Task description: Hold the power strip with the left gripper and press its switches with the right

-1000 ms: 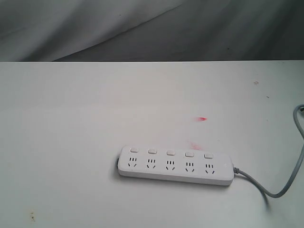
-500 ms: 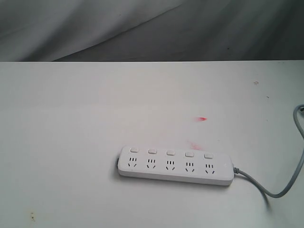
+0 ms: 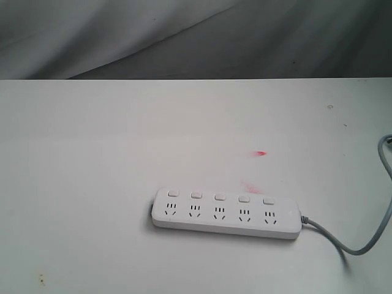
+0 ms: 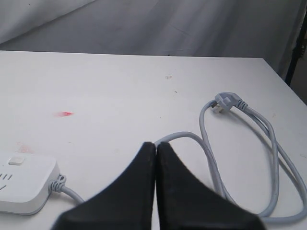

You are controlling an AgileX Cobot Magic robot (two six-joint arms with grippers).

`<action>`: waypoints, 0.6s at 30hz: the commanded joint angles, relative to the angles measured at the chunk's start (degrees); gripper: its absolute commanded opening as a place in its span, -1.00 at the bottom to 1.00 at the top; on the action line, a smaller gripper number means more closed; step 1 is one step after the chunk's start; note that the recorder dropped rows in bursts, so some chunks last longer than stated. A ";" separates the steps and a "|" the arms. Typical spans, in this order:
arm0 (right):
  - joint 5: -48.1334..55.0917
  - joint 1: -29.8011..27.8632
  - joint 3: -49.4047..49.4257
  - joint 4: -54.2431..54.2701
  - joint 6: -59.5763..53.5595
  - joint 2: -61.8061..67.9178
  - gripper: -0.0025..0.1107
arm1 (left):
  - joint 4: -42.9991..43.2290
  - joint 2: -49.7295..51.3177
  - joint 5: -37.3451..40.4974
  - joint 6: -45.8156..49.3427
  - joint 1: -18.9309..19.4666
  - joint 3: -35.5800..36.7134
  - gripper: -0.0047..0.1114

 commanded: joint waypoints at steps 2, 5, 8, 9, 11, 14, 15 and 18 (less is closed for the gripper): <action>-0.32 -0.35 0.18 0.15 0.11 -0.30 -0.96 | -5.19 4.72 0.33 17.77 0.23 -8.84 -0.91; -0.32 -0.35 0.18 0.15 0.11 -0.30 -0.96 | -5.39 12.23 -0.02 23.43 0.23 -15.98 -0.91; -0.32 -0.35 0.18 0.15 0.11 -0.30 -0.96 | -6.14 20.38 -0.02 28.17 0.23 -22.96 -0.91; -0.32 -0.35 0.18 0.15 0.11 -0.30 -0.96 | -7.89 22.71 -0.02 29.71 0.23 -25.01 -0.91; -0.32 -0.35 0.18 0.15 0.11 -0.30 -0.96 | -12.19 28.10 -0.02 34.03 0.23 -30.40 -0.91; -0.32 -0.35 0.18 0.15 0.11 -0.30 -0.96 | -15.96 34.86 0.54 40.51 0.23 -37.89 -0.91; -0.32 -0.35 0.18 0.15 0.11 -0.30 -0.96 | -16.96 36.48 0.81 42.13 0.23 -40.31 -0.91; -0.32 -0.35 0.18 0.15 0.11 -0.30 -0.96 | -20.53 41.20 2.62 44.70 0.23 -45.95 -0.91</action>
